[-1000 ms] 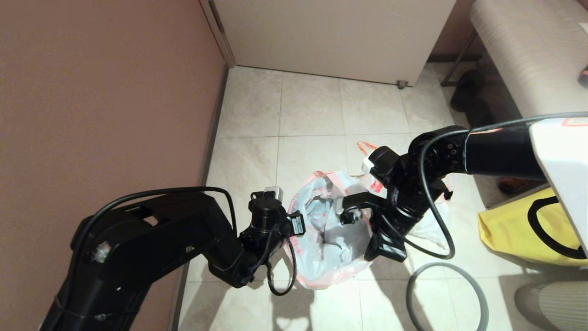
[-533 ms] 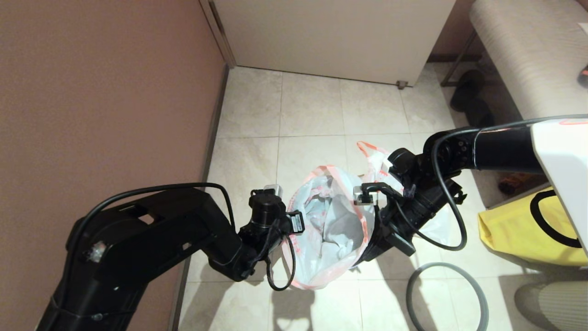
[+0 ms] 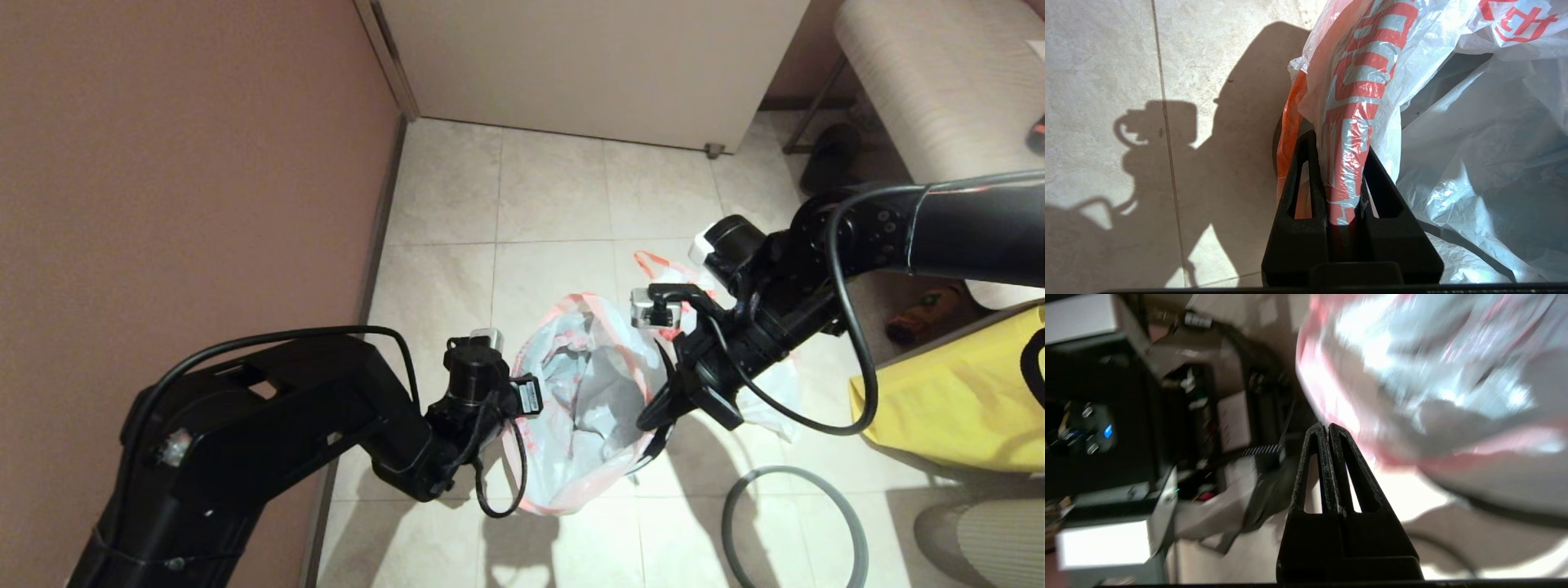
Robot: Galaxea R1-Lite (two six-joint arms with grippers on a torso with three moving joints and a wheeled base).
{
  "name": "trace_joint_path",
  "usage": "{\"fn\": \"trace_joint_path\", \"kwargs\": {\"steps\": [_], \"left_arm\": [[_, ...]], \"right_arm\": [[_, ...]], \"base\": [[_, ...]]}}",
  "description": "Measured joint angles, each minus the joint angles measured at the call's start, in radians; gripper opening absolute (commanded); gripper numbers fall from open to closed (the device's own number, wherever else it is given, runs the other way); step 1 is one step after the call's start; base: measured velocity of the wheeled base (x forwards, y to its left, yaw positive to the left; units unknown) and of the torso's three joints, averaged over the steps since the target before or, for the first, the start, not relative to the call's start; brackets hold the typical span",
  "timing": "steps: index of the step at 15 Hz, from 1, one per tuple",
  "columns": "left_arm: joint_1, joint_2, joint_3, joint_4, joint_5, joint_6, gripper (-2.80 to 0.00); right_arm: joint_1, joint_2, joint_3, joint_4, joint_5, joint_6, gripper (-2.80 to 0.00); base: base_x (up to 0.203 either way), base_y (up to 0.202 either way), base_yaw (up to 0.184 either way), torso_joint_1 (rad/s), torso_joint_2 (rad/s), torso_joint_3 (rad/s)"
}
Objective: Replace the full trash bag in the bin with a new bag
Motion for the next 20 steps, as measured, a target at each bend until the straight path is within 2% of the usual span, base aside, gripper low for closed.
{"fn": "trace_joint_path", "kwargs": {"steps": [2,3,4,6,7,8,9,12,13,17,20], "left_arm": [[-0.011,0.000,0.009,-0.003,0.002,0.005,-2.80],[-0.018,0.000,0.016,-0.005,0.004,0.005,-2.80],[-0.027,0.000,0.021,-0.007,0.007,0.007,-2.80],[-0.032,0.000,0.025,-0.006,0.011,0.007,-2.80],[-0.033,0.000,0.026,-0.005,0.011,0.007,-2.80],[-0.037,0.000,0.026,-0.005,0.012,0.009,-2.80],[-0.040,0.001,0.026,-0.005,0.013,0.009,-2.80],[-0.044,0.003,0.030,-0.003,0.011,0.011,-2.80],[-0.044,0.003,0.030,-0.003,0.010,0.011,-2.80],[-0.044,0.005,0.032,-0.002,0.011,0.018,-2.80],[-0.044,0.007,0.032,-0.002,0.016,0.019,-2.80]], "right_arm": [[0.058,0.005,0.000,-0.171,-0.015,0.085,-2.80],[0.082,0.014,0.000,-0.275,-0.038,0.162,-2.80],[0.109,0.024,0.000,-0.407,-0.077,0.272,-2.80],[0.158,0.070,0.000,-0.689,-0.213,0.482,-2.80],[0.172,0.111,0.002,-0.829,-0.320,0.535,-2.80],[0.177,0.146,0.006,-0.940,-0.428,0.528,-2.80],[0.183,0.174,0.008,-1.005,-0.530,0.476,-2.80],[0.172,0.218,0.004,-0.999,-0.734,0.348,-2.80],[0.160,0.222,0.004,-0.992,-0.767,0.337,-2.80],[0.098,0.207,0.004,-0.900,-0.806,0.303,-2.80],[0.043,0.208,0.003,-0.888,-0.821,0.285,-2.80]], "base": [[0.000,0.000,0.000,0.000,0.00,0.000],[0.000,0.000,0.000,0.000,0.00,0.000],[0.000,0.000,0.000,0.000,0.00,0.000],[0.000,0.000,0.000,0.000,0.00,0.000],[0.000,0.000,0.000,0.000,0.00,0.000],[0.000,0.000,0.000,0.000,0.00,0.000],[0.000,0.000,0.000,0.000,0.00,0.000],[0.000,0.000,0.000,0.000,0.00,0.000],[0.000,0.000,0.000,0.000,0.00,0.000],[0.000,0.000,0.000,0.000,0.00,0.000],[0.000,0.000,0.000,0.000,0.00,0.000]]}}
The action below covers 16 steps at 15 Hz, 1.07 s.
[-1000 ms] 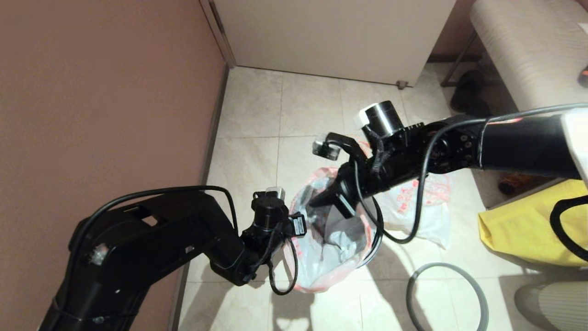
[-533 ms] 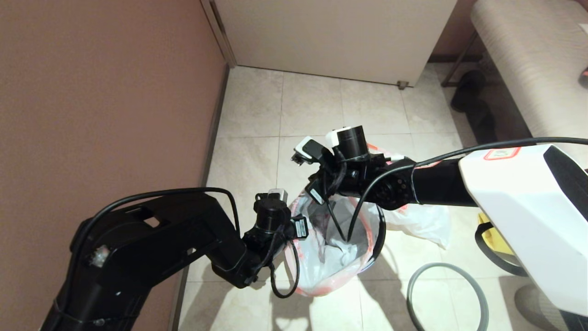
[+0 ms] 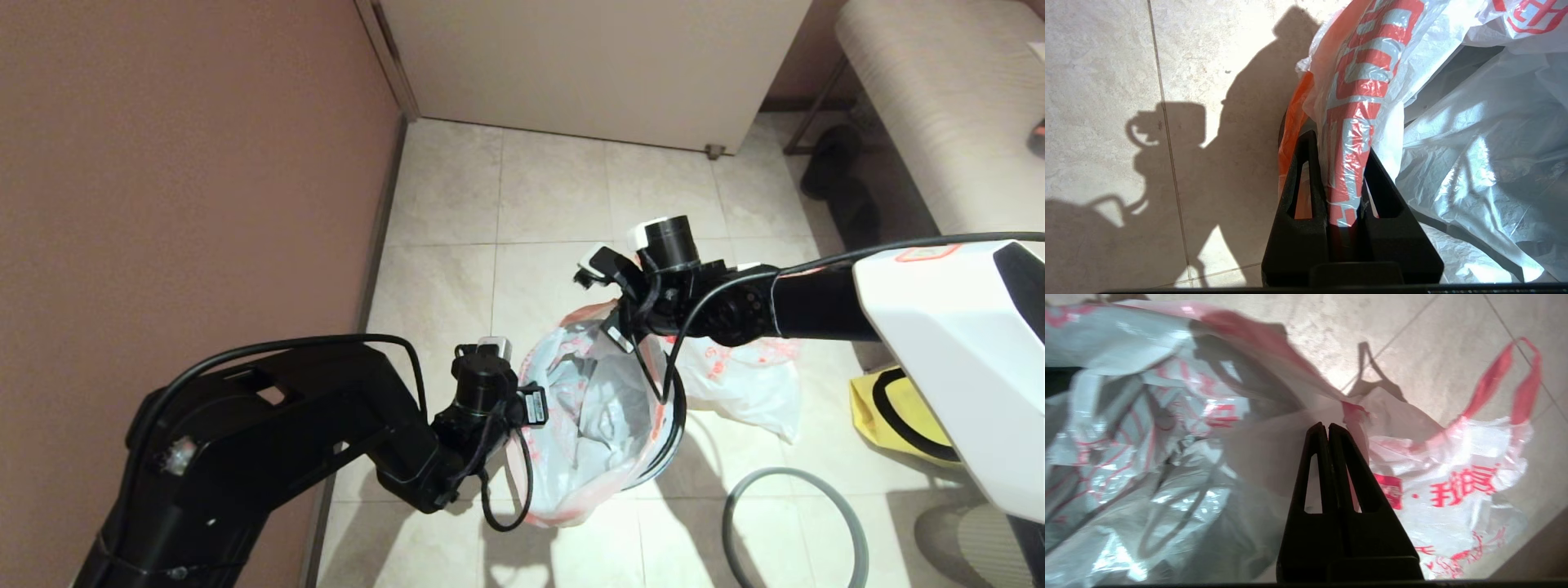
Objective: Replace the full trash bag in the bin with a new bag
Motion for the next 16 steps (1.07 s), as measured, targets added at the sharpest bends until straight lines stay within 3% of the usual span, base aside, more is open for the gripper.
{"fn": "trace_joint_path", "kwargs": {"steps": [16], "left_arm": [[0.003,0.011,-0.004,-0.021,0.011,0.014,-2.80]], "right_arm": [[-0.089,0.070,0.015,0.077,-0.026,-0.007,-2.80]], "base": [[0.000,0.000,0.000,0.000,0.00,0.000]]}}
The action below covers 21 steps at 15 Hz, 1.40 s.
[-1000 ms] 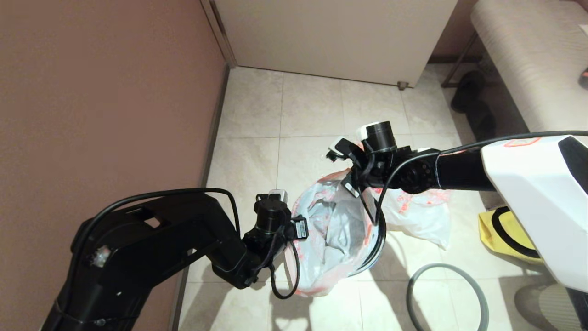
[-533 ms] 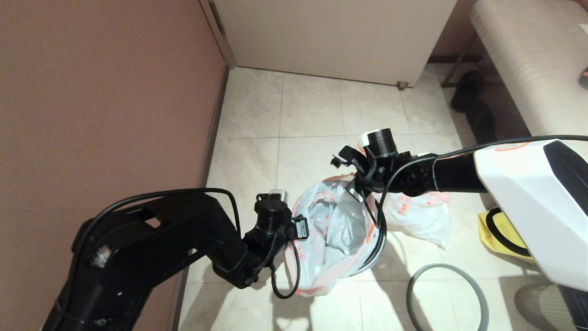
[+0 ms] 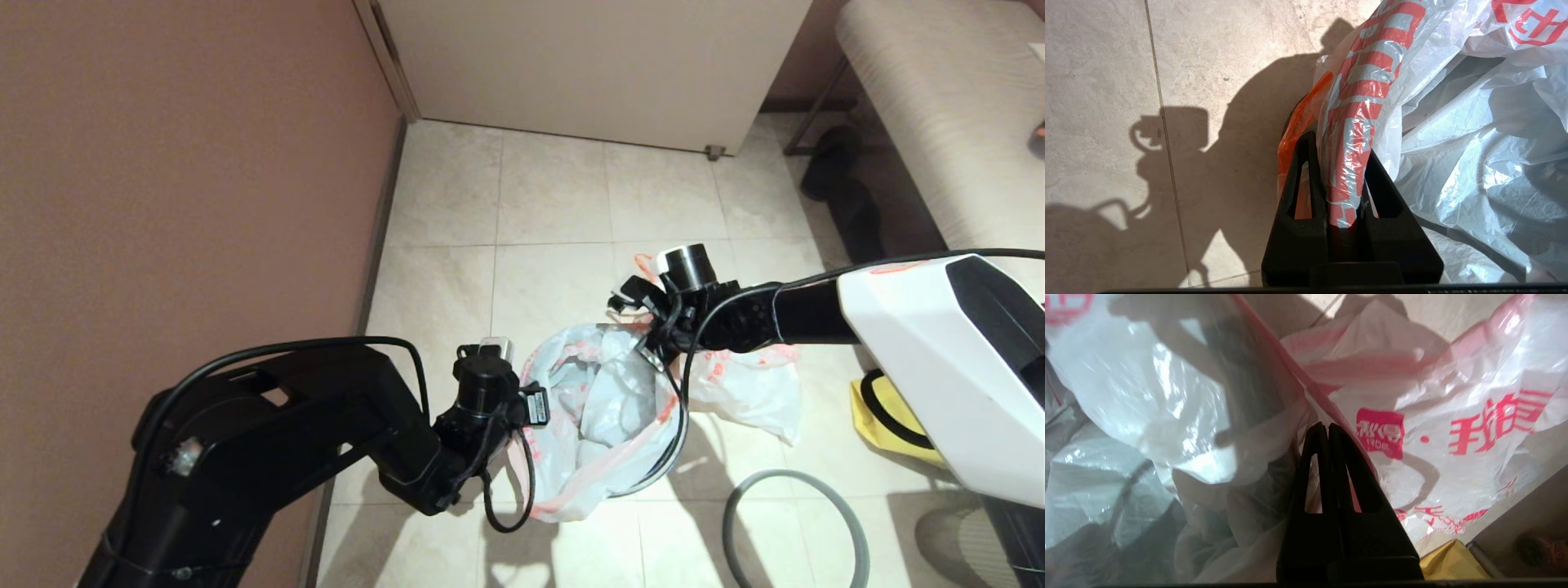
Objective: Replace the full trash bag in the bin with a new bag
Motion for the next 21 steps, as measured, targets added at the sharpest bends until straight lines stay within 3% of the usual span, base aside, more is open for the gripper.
{"fn": "trace_joint_path", "kwargs": {"steps": [4,12,21], "left_arm": [[0.004,0.006,-0.007,-0.001,0.001,0.003,-2.80],[0.007,0.015,-0.021,0.001,0.017,0.003,-2.80],[0.008,0.016,-0.023,0.001,0.019,0.000,-2.80]], "right_arm": [[-0.022,-0.056,0.061,0.108,0.018,0.005,-2.80],[-0.026,-0.181,0.354,0.118,0.117,0.037,-2.80],[-0.002,-0.245,0.482,0.125,0.246,0.089,-2.80]], "base": [[0.000,0.000,0.000,0.000,0.00,0.000],[0.000,0.000,0.000,0.000,0.00,0.000],[0.000,0.000,0.000,0.000,0.00,0.000]]}}
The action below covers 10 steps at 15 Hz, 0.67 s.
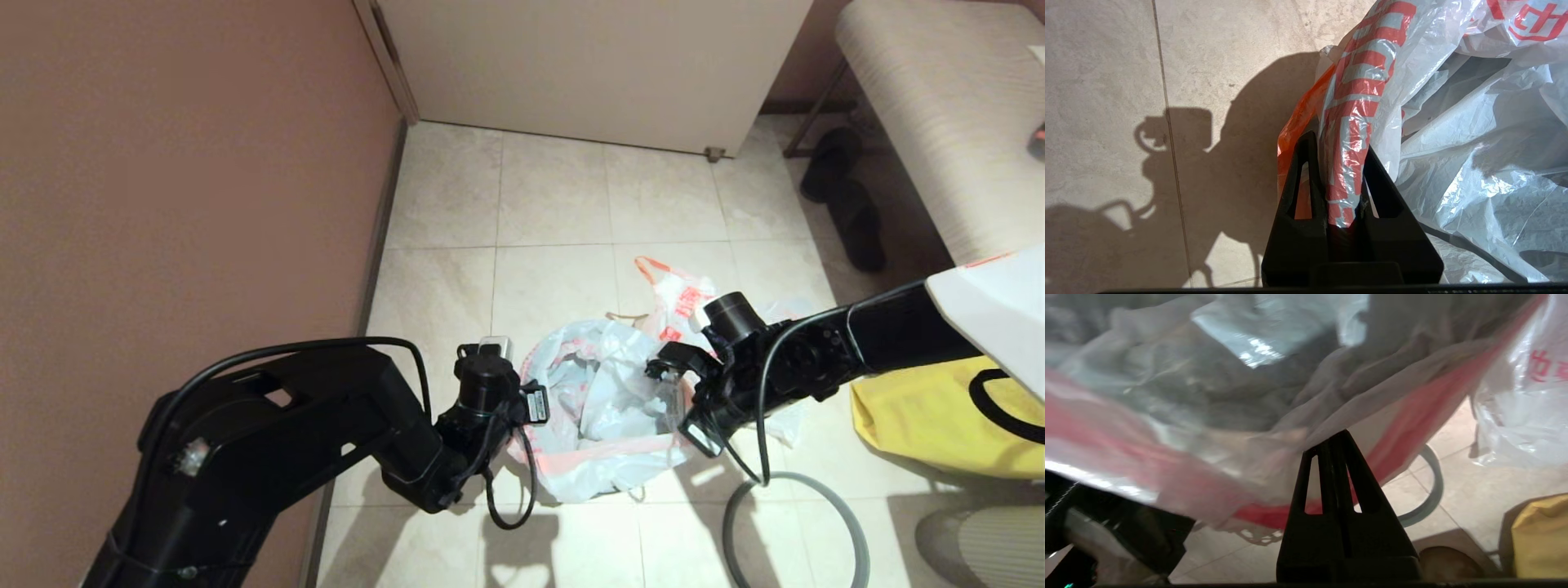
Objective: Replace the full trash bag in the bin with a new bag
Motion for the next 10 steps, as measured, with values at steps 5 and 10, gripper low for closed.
{"fn": "trace_joint_path", "kwargs": {"steps": [5,10], "left_arm": [[0.001,0.002,-0.008,-0.002,0.000,-0.002,-2.80],[0.005,0.003,-0.015,0.003,0.009,-0.005,-2.80]], "right_arm": [[0.000,-0.028,0.083,0.004,0.043,0.003,-2.80],[0.001,-0.049,0.098,0.034,0.073,0.004,-2.80]], "base": [[0.000,0.000,0.000,0.000,0.00,0.000],[0.000,0.000,0.000,0.000,0.00,0.000]]}}
